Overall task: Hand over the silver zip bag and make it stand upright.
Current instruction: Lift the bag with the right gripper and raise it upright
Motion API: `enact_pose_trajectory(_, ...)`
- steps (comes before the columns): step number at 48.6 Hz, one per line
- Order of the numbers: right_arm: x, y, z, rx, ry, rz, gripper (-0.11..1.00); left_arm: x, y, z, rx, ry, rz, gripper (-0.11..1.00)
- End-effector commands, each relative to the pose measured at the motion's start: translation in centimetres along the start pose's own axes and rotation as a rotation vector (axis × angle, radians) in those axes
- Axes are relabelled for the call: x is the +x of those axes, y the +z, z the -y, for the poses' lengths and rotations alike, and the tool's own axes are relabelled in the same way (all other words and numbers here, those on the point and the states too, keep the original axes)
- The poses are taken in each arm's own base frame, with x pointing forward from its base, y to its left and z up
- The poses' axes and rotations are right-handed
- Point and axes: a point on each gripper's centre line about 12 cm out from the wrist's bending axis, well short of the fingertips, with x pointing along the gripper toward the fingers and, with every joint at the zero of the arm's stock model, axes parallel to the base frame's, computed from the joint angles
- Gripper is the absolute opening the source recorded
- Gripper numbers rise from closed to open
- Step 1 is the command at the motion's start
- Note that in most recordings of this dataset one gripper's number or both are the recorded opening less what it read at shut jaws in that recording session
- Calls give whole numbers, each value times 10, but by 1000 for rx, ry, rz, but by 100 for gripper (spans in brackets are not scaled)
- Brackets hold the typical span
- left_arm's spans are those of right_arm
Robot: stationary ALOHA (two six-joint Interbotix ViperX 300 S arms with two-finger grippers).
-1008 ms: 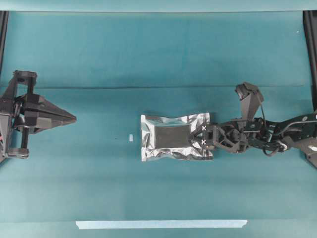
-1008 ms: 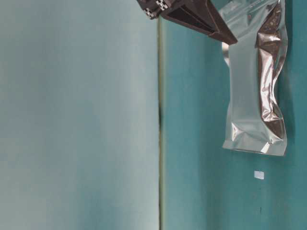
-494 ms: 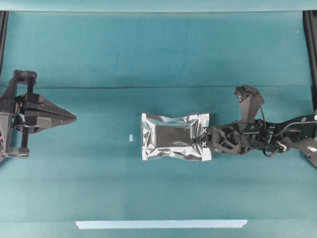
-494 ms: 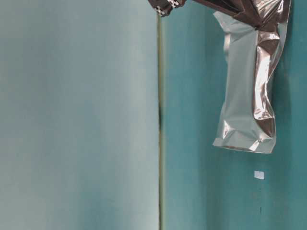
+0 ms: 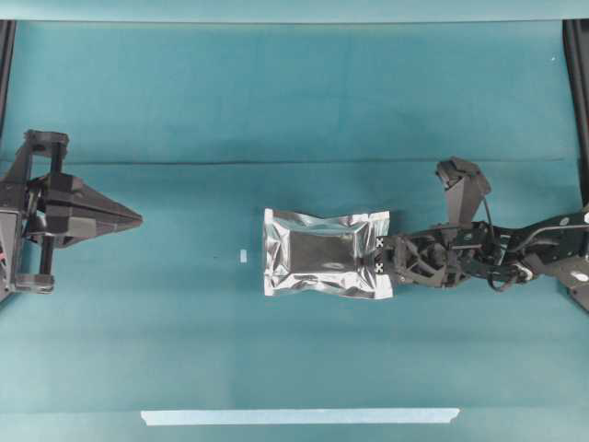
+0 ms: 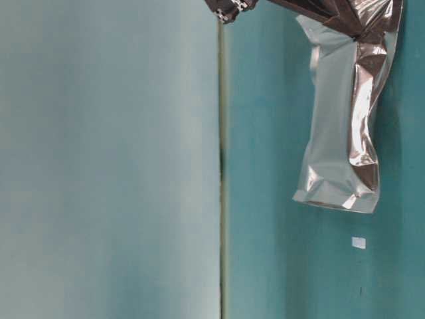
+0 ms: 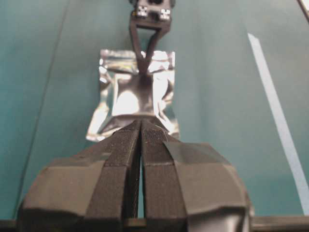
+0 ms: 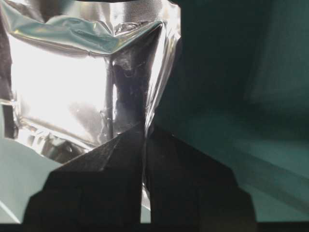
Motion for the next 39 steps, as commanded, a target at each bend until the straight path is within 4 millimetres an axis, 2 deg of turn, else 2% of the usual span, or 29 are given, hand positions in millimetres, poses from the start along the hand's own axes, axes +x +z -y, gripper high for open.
enact_pose_trajectory(1,-4,3,-15,-25,38,-4,1,1,8,0,2,0,20,-1)
enact_pose_trajectory(9,-17,12,-40,-96,32,-69,1,1,7,0,1,1,17,-1)
enact_pose_trajectory(23,-56,44,-93,-279,7,-209,1,1,6,0,4,1,14,-1)
enact_pose_trajectory(39,-83,56,-134,-590,-118,-273,1,1,5,0,-11,1,11,-1)
